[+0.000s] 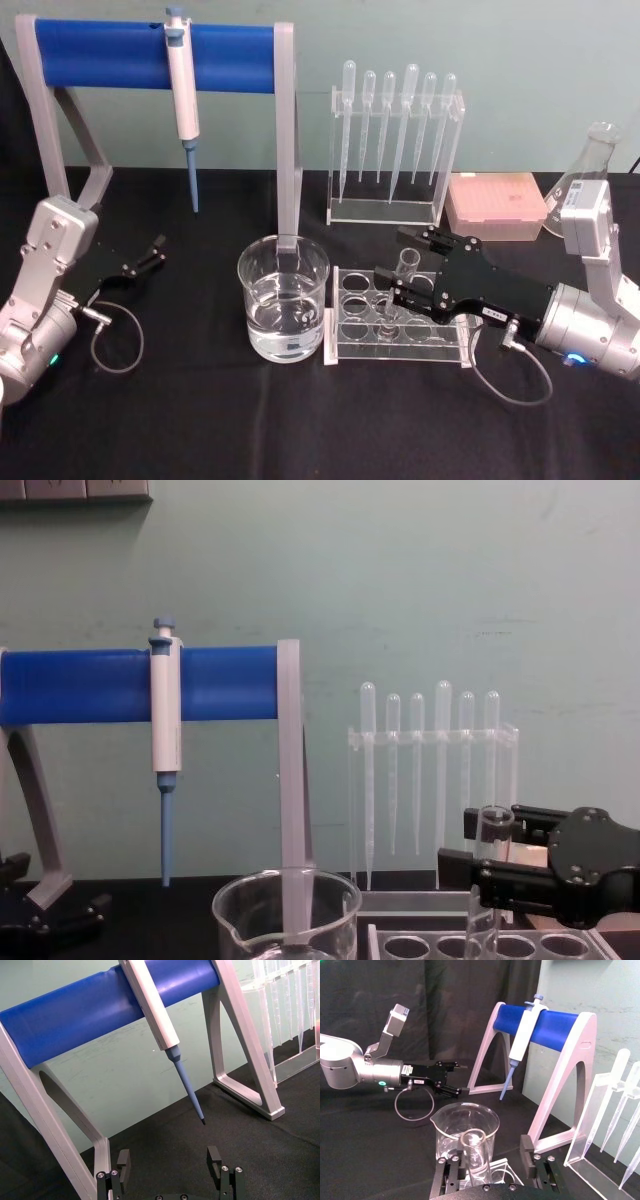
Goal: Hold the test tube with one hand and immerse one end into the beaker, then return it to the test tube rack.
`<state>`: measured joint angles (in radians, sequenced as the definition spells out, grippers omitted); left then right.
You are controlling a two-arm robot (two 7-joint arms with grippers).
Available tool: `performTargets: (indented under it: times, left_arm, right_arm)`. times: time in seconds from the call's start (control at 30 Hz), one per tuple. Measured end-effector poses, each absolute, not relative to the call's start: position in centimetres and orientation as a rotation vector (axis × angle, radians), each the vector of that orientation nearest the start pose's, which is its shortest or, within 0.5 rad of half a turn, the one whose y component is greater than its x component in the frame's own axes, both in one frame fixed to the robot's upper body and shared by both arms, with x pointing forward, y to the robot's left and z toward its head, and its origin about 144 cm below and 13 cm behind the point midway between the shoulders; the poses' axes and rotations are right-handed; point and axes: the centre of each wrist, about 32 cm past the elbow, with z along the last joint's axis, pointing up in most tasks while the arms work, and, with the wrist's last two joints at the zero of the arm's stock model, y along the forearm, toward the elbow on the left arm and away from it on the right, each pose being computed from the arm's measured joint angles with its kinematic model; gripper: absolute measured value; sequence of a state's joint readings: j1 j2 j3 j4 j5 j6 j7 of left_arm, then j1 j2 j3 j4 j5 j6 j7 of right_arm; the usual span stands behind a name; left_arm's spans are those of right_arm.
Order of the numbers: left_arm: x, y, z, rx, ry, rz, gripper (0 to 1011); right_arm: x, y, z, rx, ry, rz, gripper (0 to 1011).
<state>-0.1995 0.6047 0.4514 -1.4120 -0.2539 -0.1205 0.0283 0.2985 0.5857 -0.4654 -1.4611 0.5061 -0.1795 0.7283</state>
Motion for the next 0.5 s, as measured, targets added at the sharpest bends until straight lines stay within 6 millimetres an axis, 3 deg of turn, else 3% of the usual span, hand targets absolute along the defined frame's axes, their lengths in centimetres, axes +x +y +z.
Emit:
performTargets:
  times: [0.37,0.5]
  left_arm:
    - [48.9,31.0,114.0,0.304,-0.285,1.248,1000]
    - [48.9,31.0,114.0,0.305,-0.285,1.248,1000]
  right_arm:
    - [50.1,-29.6,120.7,0.067,-0.227,-0.524,982]
    - [49.2,-29.8,121.6,0.126,-0.232,-0.561,1002]
